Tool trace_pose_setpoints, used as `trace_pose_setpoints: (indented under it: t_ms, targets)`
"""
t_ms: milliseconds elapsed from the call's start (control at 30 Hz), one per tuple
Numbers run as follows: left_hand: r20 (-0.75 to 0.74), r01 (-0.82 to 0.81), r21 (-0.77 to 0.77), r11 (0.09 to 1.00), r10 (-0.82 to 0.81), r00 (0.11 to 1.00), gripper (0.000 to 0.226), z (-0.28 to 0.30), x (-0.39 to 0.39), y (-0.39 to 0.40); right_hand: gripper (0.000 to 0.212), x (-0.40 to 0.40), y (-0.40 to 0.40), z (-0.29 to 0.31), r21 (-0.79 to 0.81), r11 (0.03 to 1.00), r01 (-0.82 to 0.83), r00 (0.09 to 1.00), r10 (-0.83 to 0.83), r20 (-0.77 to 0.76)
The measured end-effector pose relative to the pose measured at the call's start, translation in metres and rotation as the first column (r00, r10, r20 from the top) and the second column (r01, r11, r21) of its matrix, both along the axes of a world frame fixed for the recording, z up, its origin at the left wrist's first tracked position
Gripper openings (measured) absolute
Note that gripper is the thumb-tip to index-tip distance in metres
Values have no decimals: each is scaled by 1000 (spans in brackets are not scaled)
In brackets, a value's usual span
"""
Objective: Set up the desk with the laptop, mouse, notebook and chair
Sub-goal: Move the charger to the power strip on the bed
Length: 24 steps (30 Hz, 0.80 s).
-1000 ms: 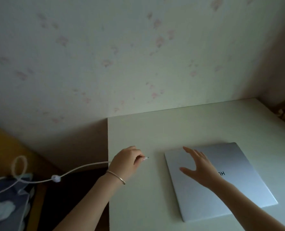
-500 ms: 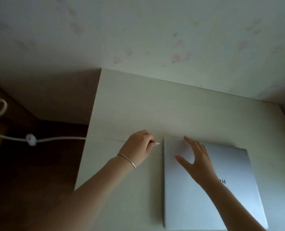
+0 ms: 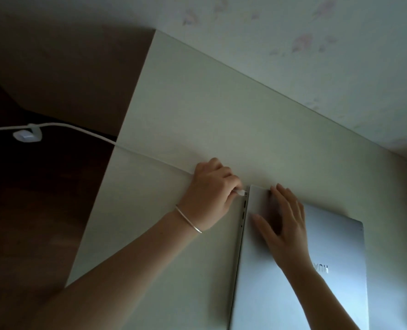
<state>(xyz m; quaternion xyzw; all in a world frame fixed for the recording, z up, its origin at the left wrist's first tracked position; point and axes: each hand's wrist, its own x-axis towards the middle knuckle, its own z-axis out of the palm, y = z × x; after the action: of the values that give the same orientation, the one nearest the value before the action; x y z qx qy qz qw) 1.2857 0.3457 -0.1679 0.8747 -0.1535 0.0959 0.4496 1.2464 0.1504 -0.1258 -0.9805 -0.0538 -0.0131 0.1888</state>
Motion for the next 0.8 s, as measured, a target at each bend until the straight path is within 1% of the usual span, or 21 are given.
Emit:
trace_pose_setpoints:
  t_ms: [133,200,633,767,800]
  targets:
    - [-9,-14,18,1000,14,1000,7,0,-2,-4,74,-2,1,-8,-103,995,1,1000,0,8]
    - [-14,-24,20,1000,25,1000,10,0,-1,-4,74,-2,2,-9,-121,993,9,1000,-7,16]
    - [-23,-10,45,999,11,1000,12,0,1,-4,74,-2,2,-11,-140,990,9,1000,-5,26]
    - [-29,6,18,1000,-5,1000,4,-1,1,-4,74,-2,2,-11,-143,990,7,1000,-3,26]
    - [-32,12,20,1000,-12,999,5,-1,2,-4,75,-2,2,-11,-143,990,8,1000,-4,25]
